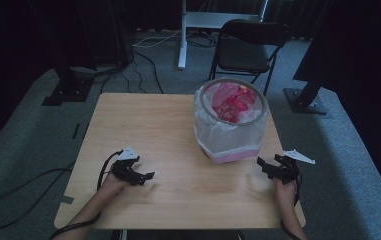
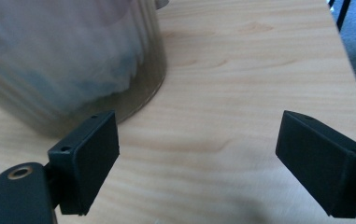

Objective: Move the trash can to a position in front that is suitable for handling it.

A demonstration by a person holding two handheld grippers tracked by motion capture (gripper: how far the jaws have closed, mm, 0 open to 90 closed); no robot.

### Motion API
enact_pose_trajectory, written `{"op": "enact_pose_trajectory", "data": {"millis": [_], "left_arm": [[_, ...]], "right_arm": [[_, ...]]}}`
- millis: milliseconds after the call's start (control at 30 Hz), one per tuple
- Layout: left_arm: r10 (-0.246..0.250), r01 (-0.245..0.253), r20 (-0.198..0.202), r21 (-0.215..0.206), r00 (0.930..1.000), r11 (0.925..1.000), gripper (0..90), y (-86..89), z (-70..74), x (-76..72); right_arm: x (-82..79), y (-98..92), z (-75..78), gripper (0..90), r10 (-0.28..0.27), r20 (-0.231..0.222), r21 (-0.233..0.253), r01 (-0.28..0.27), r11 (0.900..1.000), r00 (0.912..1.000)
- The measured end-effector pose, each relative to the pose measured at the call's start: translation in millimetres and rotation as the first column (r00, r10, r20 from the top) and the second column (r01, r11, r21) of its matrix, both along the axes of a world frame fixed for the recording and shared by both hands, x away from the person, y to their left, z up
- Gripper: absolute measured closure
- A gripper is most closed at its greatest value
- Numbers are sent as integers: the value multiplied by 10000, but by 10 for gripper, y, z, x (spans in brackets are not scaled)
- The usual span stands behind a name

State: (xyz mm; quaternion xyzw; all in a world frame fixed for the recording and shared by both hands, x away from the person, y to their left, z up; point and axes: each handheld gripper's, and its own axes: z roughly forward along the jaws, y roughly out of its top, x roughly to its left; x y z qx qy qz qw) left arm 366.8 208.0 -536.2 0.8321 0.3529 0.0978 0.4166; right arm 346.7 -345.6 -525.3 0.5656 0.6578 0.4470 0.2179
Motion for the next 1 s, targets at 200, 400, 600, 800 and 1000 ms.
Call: {"op": "enact_pose_trajectory", "data": {"millis": [200, 400, 600, 800, 1000], "left_arm": [[107, -104, 232, -105, 9997, 9999, 0, -168, 69, 230], [159, -148, 541, -203, 9984, 9997, 0, -367, 173, 447], [439, -400, 906, -452, 9949, 9982, 0, -567, 264, 640], [516, -466, 1036, -507, 9933, 9976, 0, -748, 332, 816], [688, -618, 1131, -651, 9912, 9960, 0, -883, 393, 978]], "right_arm": [[161, -3, 11, 129, -112, 13, -19, 112, 9999, 9999], [303, 3, 30, 129, -231, 22, -171, 231, 9996, 9997], [450, -18, 92, 128, -485, 217, 159, 482, 9987, 9986], [584, -62, 230, 129, -767, 516, 162, 760, 9970, 9957], [729, -98, 330, 128, -1016, 697, 475, 984, 9940, 9924]]}}
